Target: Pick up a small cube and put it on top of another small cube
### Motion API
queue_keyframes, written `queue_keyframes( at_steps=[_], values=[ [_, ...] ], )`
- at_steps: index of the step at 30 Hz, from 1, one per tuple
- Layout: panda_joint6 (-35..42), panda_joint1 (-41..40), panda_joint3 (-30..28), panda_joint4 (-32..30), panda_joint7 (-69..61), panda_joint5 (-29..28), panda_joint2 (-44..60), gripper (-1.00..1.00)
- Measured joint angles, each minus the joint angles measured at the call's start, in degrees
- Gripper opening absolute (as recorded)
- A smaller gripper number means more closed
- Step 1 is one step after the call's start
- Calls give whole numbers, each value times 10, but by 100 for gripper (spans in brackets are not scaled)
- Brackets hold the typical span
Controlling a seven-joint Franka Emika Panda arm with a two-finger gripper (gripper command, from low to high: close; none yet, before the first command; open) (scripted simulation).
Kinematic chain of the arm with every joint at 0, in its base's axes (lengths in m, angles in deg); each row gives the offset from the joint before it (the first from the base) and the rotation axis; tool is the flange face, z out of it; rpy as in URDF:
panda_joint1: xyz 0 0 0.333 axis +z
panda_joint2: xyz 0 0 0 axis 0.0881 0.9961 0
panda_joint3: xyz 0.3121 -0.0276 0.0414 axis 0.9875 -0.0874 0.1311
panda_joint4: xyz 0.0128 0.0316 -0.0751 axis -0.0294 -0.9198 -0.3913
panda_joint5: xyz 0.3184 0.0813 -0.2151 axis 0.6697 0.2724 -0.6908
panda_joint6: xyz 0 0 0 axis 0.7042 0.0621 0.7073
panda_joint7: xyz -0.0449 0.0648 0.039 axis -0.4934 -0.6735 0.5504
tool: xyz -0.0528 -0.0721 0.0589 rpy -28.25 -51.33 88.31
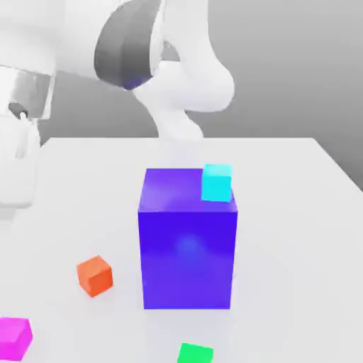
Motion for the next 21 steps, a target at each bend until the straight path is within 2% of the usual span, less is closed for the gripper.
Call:
queue_keyframes(
  at_steps=[4,10,13,14,21],
  values=[
    [-26,-15,-14,3,55,27,78,0],
    [-69,-51,-21,9,105,102,191,0],
    [-113,-55,-21,22,109,110,253,0],
    [-128,-55,-21,25,110,110,272,-100],
    [-131,-56,-20,26,110,110,276,-100]
  ],
)
